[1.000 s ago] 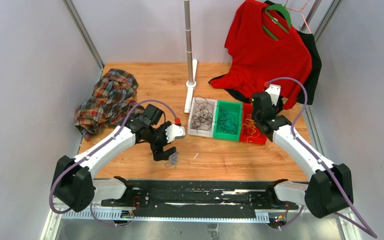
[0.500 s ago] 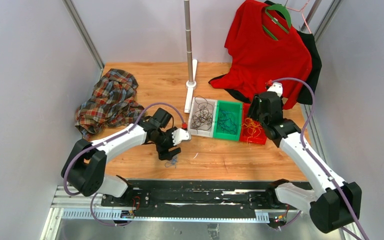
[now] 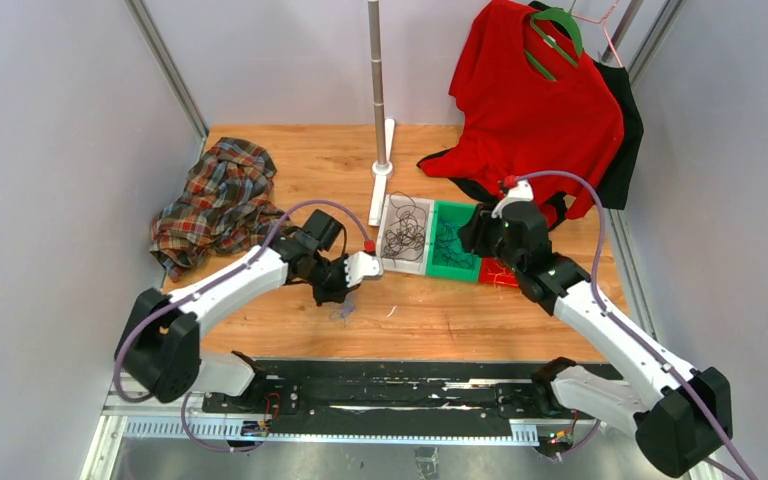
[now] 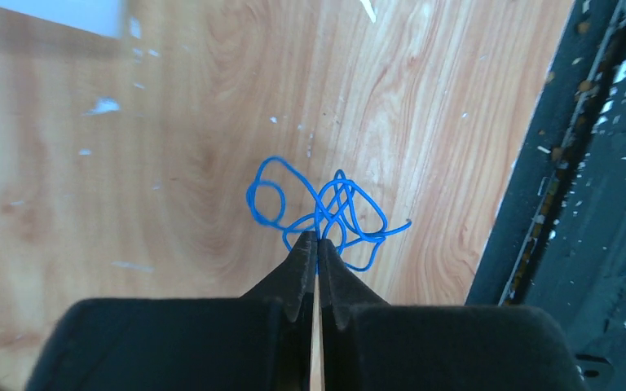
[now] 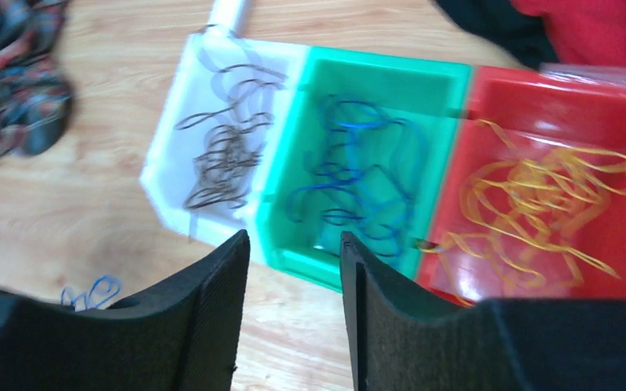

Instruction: Untangle the cables

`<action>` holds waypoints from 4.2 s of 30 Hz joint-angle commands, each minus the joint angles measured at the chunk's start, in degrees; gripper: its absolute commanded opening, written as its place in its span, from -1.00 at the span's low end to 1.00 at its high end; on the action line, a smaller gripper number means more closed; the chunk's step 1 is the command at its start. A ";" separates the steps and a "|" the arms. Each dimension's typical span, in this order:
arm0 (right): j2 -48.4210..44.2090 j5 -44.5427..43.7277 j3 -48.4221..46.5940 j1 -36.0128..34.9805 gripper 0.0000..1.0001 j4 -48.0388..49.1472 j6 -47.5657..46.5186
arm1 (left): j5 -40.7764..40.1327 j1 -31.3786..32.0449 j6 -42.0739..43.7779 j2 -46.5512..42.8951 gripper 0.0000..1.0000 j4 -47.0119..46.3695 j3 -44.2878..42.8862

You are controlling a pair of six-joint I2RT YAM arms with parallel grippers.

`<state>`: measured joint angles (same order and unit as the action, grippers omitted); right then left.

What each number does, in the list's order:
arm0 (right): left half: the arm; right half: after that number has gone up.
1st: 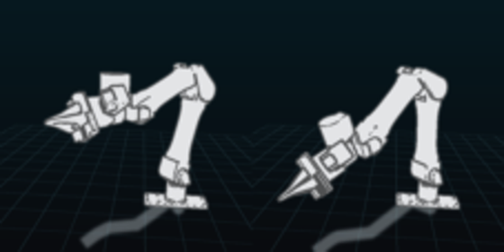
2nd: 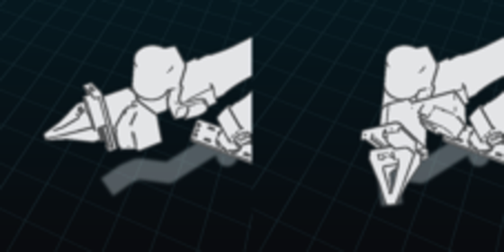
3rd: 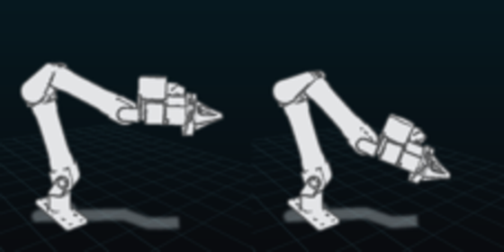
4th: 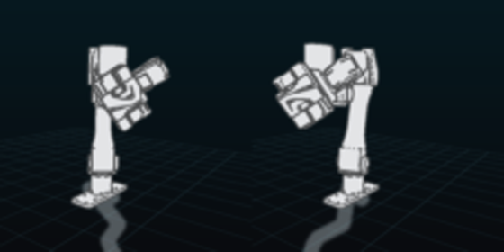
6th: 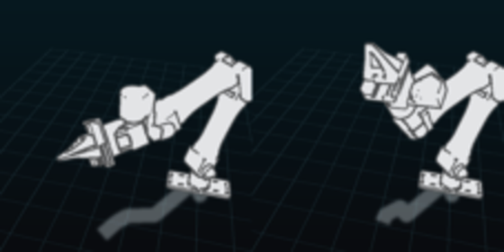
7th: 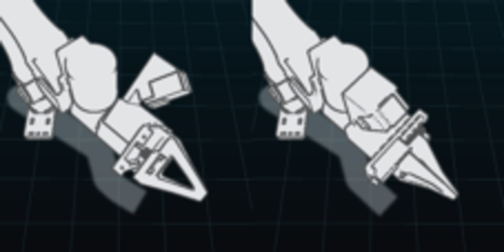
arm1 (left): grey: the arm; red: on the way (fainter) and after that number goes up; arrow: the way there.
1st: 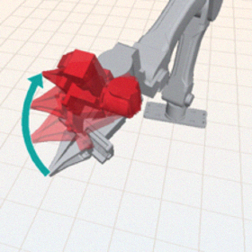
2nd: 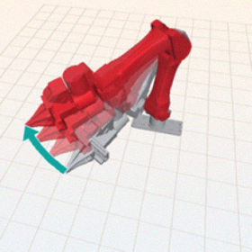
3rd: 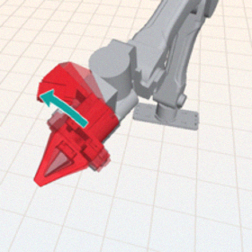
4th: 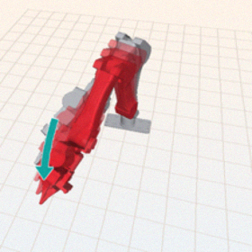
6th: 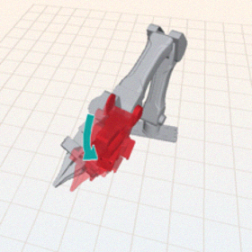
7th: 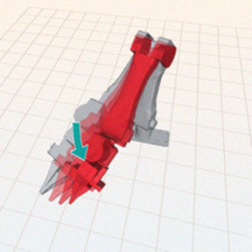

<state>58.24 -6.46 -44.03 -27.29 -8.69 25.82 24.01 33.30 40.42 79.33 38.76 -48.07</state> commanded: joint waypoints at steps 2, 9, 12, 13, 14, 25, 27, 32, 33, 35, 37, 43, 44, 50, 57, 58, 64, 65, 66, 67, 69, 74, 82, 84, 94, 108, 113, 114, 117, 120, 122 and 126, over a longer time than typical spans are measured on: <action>-1.13 9.14 2.91 -10.61 0.00 13.07 -3.61 | 3.19 0.45 -0.55 -9.95 -0.99 9.74 -8.11; 1.43 10.54 7.70 -25.61 0.15 29.80 -6.55 | 7.20 0.45 -4.04 -17.89 -0.99 16.89 -15.72; 3.17 9.52 6.44 -30.81 0.20 34.63 -7.87 | 7.84 0.45 -5.31 -19.52 -0.99 18.67 -17.45; 4.17 9.26 5.54 -32.10 0.21 35.18 -8.35 | 8.10 0.45 -5.66 -19.99 -0.99 19.28 -17.96; 4.93 9.09 4.47 -33.24 0.21 35.41 -8.79 | 8.43 0.45 -6.01 -20.34 -0.99 19.73 -18.46; 14.32 9.85 -2.29 -37.31 0.20 37.66 -7.34 | 15.29 0.46 -12.43 -23.35 -0.99 20.12 -23.13; 14.72 8.89 -1.80 -37.32 0.16 37.79 -7.05 | 16.44 0.45 -13.09 -24.00 -0.99 20.12 -23.49; 12.80 5.70 1.56 -37.31 0.07 37.84 -6.75 | 18.85 0.45 -14.99 -25.07 -0.99 20.12 -25.05; 12.39 5.12 2.30 -37.31 0.01 38.05 -6.82 | 19.36 0.45 -15.28 -25.16 -0.99 20.13 -25.23; 11.55 3.95 3.36 -37.31 -0.08 38.19 -6.84 | 19.88 0.45 -15.69 -25.14 -0.99 20.12 -25.56; 10.80 2.87 4.35 -37.30 -0.23 38.29 -6.97 | 20.02 0.46 -15.85 -25.10 -0.99 20.12 -25.74; 7.06 -1.99 6.99 -37.14 -0.79 38.40 -7.99 | 19.35 0.45 -14.80 -25.01 -0.99 20.65 -26.12; 6.19 -3.08 7.35 -37.02 -0.88 38.31 -8.21 | 18.92 0.45 -14.65 -25.09 -0.99 20.65 -26.02; 1.18 -3.14 7.04 -34.52 -0.91 34.79 -9.56 | 16.25 0.45 -13.27 -25.21 -0.99 20.65 -25.98; 0.41 15.37 1.32 -34.34 0.26 29.95 -12.66 | 14.64 0.45 -11.56 -25.24 -0.99 20.65 -25.35; 1.15 18.10 -0.34 -34.37 0.31 28.96 -13.09 | 14.74 0.45 -11.51 -25.15 -0.99 20.65 -25.37; 7.73 28.73 -9.64 -34.92 0.35 23.67 -16.68 | 15.41 0.45 -11.68 -24.86 -0.99 20.67 -25.76; 8.99 28.92 -11.04 -34.94 0.35 22.29 -17.19 | 15.34 0.45 -11.73 -24.90 -0.99 20.73 -25.90; 10.31 29.18 -12.23 -34.95 0.34 20.89 -17.72 | 15.36 0.43 -11.77 -24.92 -0.99 20.69 -25.99; 11.41 29.67 -13.16 -35.01 0.33 19.64 -18.26 | 15.36 0.45 -11.77 -24.92 -0.99 20.78 -26.03; 13.35 30.29 -14.41 -35.02 0.29 17.52 -19.70 | 15.41 0.45 -11.71 -25.01 -0.99 20.93 -26.26; 14.07 30.98 -14.62 -35.03 0.17 14.16 -21.60 | 15.29 0.45 -10.75 -25.10 -0.99 21.94 -27.04; 13.39 28.59 -14.10 -34.94 -0.41 14.29 -22.29 | 15.67 0.45 -10.70 -24.97 -0.99 21.97 -27.38; 13.04 25.89 -14.00 -34.79 -0.92 14.55 -22.33 | 14.90 0.45 -10.91 -24.84 -0.98 21.97 -27.47; 10.48 -1.88 -10.90 -19.52 -0.99 7.60 -21.69 | -8.54 0.21 -12.39 -24.31 0.96 18.25 -24.70; 19.61 -17.65 -16.60 -7.00 0.22 -1.09 -18.64 | -6.07 -14.99 -14.93 -20.80 0.96 11.07 -22.09; 15.61 -18.30 -16.85 -6.63 0.34 -3.39 -18.62 | -3.41 -22.73 -16.19 -19.63 0.96 4.63 -17.41; 14.64 -19.64 -16.31 -6.54 0.35 -3.85 -18.62 | -2.72 -24.62 -16.28 -19.50 0.96 3.11 -16.05; 9.82 -24.55 -12.64 -5.77 0.36 -4.01 -17.47 | -2.21 -29.03 -17.62 -19.32 0.96 -4.05 -10.61; 2.37 -32.55 -6.74 -3.56 0.38 -3.38 -14.19 | -2.12 -33.18 -21.00 -19.08 0.96 -14.31 -3.53; -2.12 -38.96 -2.05 -0.68 0.38 -3.30 -9.81 | -2.38 -34.94 -23.99 -18.96 0.96 -22.74 3.01; -10.29 -48.78 8.97 5.82 0.39 0.87 -5.55 | -4.11 -35.71 -28.01 -18.43 0.96 -41.65 14.23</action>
<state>53.41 -40.93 -43.90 -26.87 -9.89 13.89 20.45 -1.76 18.00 60.47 19.59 -41.98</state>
